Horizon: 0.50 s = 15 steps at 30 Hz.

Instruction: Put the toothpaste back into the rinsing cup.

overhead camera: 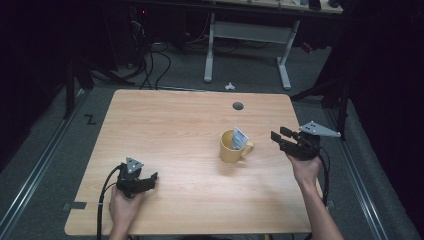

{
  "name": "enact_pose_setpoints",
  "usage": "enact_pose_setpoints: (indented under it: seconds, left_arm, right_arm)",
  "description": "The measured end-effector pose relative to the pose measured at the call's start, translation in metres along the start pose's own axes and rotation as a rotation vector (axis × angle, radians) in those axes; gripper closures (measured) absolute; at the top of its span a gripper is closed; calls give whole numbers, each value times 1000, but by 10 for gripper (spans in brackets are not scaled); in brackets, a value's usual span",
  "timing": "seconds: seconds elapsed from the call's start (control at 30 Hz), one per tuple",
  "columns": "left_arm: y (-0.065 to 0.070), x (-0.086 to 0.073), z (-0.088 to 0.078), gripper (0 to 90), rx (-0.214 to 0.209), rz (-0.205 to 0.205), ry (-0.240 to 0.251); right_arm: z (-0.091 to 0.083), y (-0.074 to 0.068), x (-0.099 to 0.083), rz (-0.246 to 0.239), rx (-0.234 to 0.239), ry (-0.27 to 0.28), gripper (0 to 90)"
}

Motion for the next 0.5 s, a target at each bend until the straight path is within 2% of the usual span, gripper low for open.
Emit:
enact_pose_setpoints:
  seconds: [0.5]
  left_arm:
    - [0, 0, 0, 248, 0, 0, 0]
  right_arm:
    - [-8, 11, -14, 34, -20, 3, 522]
Point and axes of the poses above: each handheld gripper's, and its own axes: z roughly forward along the jaws, x roughly out of its top, y roughly to its right, the point moved 2 cm from there along z, roughly forward along the jaws, and after that the axes turned 1 degree about z, right-handed, at the moved point
